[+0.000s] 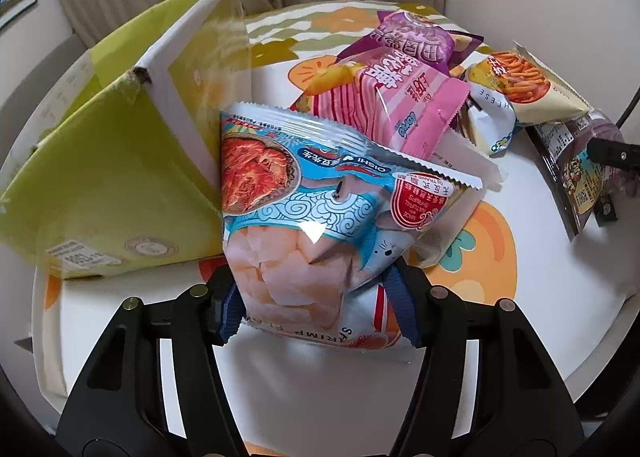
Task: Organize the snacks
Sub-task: 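Grasp the blue shrimp-chip bag with the left tool while the right tool grasps the purple bag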
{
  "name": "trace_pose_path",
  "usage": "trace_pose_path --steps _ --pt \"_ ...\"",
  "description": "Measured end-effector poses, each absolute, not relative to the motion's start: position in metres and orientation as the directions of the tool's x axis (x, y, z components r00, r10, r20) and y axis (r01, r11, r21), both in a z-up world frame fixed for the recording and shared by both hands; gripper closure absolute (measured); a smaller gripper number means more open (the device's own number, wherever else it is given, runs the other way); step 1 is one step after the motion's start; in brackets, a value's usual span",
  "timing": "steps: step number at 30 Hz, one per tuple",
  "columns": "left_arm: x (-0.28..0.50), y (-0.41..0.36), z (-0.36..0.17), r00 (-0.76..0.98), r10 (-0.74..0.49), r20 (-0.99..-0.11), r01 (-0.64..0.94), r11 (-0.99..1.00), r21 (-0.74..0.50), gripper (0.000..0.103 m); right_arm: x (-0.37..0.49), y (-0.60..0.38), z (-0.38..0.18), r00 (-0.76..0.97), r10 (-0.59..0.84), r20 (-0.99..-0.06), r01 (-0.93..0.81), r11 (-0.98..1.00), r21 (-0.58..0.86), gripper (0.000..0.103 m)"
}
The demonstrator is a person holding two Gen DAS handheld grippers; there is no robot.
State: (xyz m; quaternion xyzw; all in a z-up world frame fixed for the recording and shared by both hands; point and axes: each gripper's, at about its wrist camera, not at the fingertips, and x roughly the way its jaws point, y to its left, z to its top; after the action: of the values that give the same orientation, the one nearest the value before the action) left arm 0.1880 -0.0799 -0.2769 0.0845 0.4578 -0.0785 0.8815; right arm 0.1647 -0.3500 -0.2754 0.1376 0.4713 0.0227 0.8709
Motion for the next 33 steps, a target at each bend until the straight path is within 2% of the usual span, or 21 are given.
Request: trace_pose_path --steps 4,7,13,23,33 --pt "0.187 -0.082 -0.276 0.568 -0.063 -0.821 0.215 0.974 0.074 0.046 0.167 -0.347 -0.278 0.549 0.175 -0.818 0.082 0.962 0.261 0.002" --pt "0.187 -0.084 -0.275 0.568 -0.066 -0.82 0.216 0.974 0.072 0.047 0.168 -0.344 -0.28 0.538 0.175 -0.825 0.064 0.967 0.247 0.025" --pt "0.18 -0.084 -0.267 0.572 -0.077 -0.817 0.226 0.972 0.066 0.047 0.162 -0.343 -0.276 0.544 0.155 -0.825 0.064 0.972 0.224 0.034" --pt "0.158 -0.093 -0.239 0.581 -0.114 -0.806 0.254 0.966 0.047 0.048 0.135 -0.353 -0.252 0.566 0.142 -0.812 0.095 0.967 0.235 0.036" --pt "0.143 -0.092 -0.162 0.644 -0.19 -0.741 0.261 0.965 -0.021 0.048 0.112 -0.349 -0.182 0.618 0.116 -0.777 0.077 0.975 0.207 0.036"
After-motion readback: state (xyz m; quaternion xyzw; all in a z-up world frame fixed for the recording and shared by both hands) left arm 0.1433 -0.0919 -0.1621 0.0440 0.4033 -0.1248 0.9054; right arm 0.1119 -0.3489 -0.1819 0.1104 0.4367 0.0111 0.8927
